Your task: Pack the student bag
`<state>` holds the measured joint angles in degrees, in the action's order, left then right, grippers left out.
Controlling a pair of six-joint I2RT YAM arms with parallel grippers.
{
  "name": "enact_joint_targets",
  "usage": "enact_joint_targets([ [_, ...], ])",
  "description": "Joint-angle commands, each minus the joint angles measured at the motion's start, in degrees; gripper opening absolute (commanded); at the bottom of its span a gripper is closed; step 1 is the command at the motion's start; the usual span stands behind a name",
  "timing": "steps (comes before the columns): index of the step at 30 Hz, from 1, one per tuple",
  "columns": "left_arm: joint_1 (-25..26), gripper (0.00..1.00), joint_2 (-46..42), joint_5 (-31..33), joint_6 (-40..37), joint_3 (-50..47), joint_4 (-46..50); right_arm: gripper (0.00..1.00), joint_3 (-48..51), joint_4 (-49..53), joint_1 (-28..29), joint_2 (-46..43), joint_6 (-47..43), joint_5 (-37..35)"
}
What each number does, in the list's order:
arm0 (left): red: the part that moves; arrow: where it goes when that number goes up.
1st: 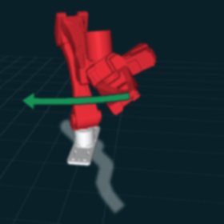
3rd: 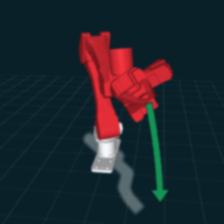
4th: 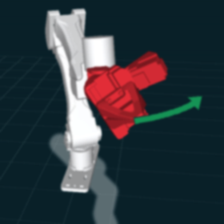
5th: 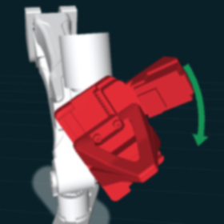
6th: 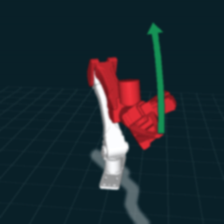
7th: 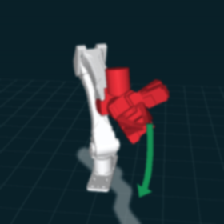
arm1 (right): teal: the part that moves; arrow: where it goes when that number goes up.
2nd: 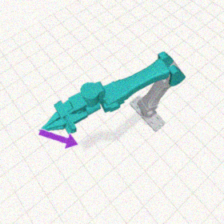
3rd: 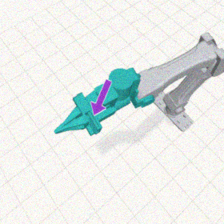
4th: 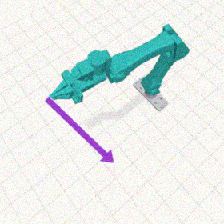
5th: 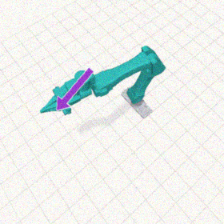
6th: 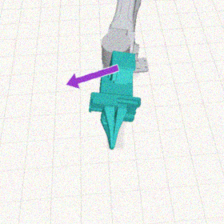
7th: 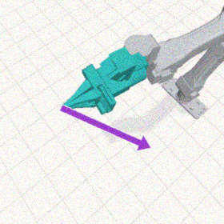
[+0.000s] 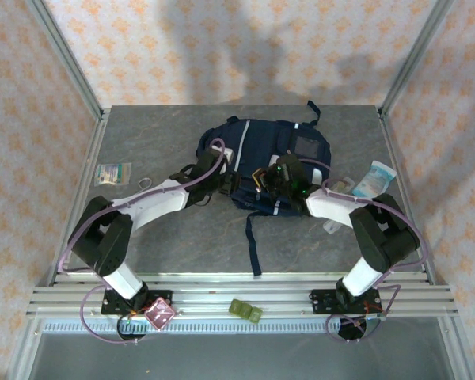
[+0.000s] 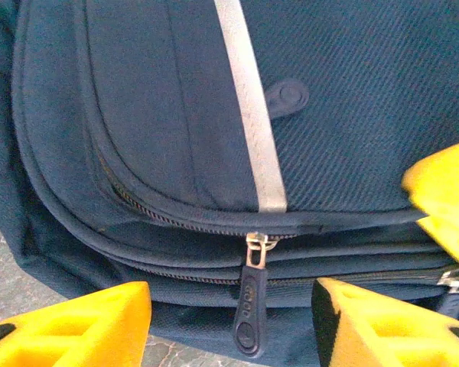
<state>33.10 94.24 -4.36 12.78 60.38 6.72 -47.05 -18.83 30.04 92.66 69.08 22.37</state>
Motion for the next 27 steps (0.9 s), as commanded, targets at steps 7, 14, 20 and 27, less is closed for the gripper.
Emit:
enact_joint_targets([
  [7, 1.65, 0.44, 6.81, 5.81, -3.74, 4.98, 1.1, 0.0, -2.83, -3.75, -0.42, -3.62, -2.45, 0.05],
  [14, 0.94, 0.0, 8.46, 10.44, -4.89, 6.81, 2.72, 0.0, -2.39, -2.12, -0.42, -4.52, -4.18, -0.18],
  [20, -5.95, 0.0, 4.54, 14.19, -1.97, 3.68, 5.11, 0.0, -0.18, -0.71, -1.12, -5.98, -5.58, -0.66],
  [27, -8.31, 0.0, 1.12, 10.85, -0.79, 3.44, 6.15, 0.0, -1.24, 1.97, -1.21, -4.68, -9.1, -0.18],
])
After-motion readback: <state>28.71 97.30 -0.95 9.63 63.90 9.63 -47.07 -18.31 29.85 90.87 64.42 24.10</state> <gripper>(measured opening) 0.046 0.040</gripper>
